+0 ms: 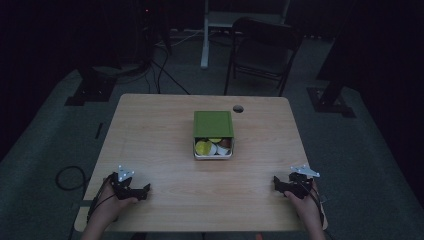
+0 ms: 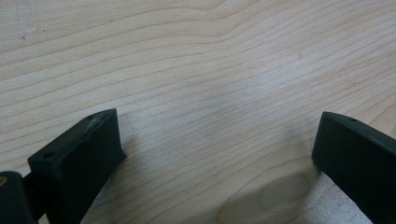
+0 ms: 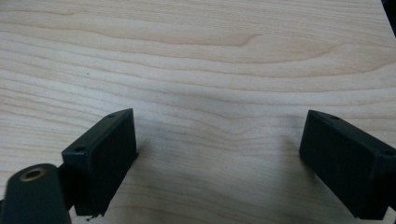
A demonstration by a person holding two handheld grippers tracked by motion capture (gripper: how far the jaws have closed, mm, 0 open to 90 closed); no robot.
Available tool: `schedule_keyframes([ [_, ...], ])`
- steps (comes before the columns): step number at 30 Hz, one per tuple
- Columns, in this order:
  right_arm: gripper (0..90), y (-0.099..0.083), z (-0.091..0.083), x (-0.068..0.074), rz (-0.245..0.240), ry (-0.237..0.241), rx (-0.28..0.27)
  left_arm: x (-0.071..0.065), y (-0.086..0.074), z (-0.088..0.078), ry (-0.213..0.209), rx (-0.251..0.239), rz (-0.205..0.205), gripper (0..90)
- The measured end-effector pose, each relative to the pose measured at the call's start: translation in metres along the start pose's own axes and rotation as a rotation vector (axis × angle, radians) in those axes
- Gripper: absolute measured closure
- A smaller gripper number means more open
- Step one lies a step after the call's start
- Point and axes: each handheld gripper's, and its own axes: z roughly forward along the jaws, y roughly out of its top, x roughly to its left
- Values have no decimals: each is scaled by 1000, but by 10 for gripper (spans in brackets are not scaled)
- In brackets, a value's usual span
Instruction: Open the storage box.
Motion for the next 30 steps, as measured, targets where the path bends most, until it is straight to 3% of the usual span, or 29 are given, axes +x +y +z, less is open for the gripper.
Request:
schedule_keyframes([
  [15, 107, 0, 0, 4, -16, 14, -2, 0, 0, 0, 0, -1, 0, 17],
  [21, 107, 2, 1, 18, -73, -3, -12, 0, 0, 0, 0, -1, 0, 17],
  [25, 108, 6, 3, 30, -112, 11, -12, 0, 0, 0, 0, -1, 0, 17],
  [30, 109, 11, 6, 51, -195, 15, -21, 0, 0, 0, 0, 0, 0, 17],
])
